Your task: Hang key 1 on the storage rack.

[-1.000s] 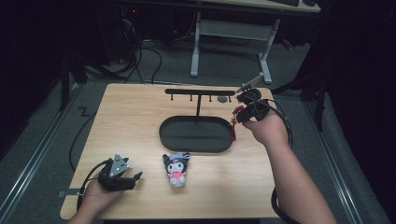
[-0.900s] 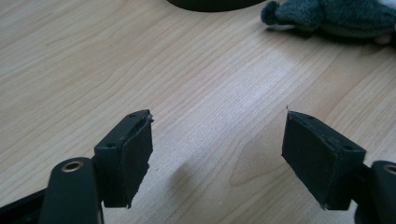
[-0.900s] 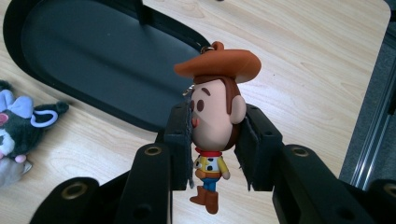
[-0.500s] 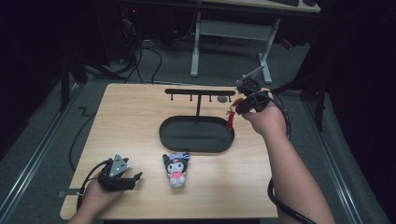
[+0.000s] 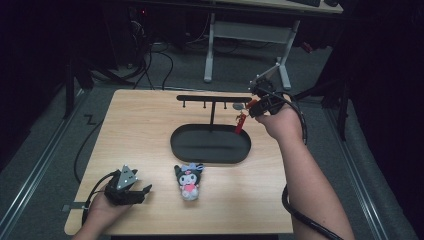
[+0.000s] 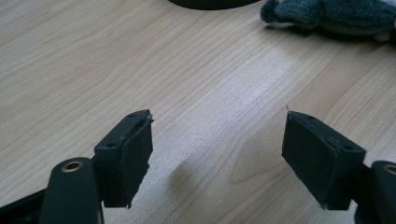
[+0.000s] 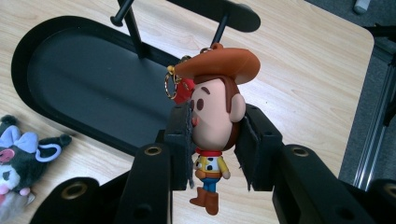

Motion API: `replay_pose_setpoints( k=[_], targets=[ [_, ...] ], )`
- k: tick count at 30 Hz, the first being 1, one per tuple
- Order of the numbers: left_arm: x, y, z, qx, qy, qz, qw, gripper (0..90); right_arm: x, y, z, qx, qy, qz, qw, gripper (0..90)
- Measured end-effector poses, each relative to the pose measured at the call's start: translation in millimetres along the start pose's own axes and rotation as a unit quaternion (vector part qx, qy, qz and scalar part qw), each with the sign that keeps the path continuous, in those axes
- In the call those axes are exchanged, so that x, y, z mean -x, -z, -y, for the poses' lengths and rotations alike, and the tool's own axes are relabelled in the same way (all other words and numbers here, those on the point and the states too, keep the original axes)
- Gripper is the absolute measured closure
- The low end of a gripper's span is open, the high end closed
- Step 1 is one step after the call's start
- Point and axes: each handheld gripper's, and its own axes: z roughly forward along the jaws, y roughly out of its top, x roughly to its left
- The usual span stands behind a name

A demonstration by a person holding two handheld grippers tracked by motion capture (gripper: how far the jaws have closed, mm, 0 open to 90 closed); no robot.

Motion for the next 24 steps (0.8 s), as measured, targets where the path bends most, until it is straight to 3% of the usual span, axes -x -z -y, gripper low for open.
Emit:
replay_pose_setpoints(
  k=[6, 13, 24],
  targets=[
    [-1.2, 0.5, 0.6, -0.003, 0.001, 0.001, 1.0000, 24.9, -0.4, -2.1, -7.8, 0.004, 0.003, 0.003, 1.0000, 67.8],
    [-2.1, 1.8, 1.5, 0.000, 0.003, 0.000, 1.0000, 24.9, 7.8, -6.4, -11.6, 0.004, -0.015, 0.006, 0.9999, 67.8],
    [-1.3, 1.0, 1.2, -0.003, 0.002, 0.002, 1.0000, 24.9, 20.3, -18.4, 2.6, -0.003, -0.035, 0.007, 0.9993, 67.8]
  ],
)
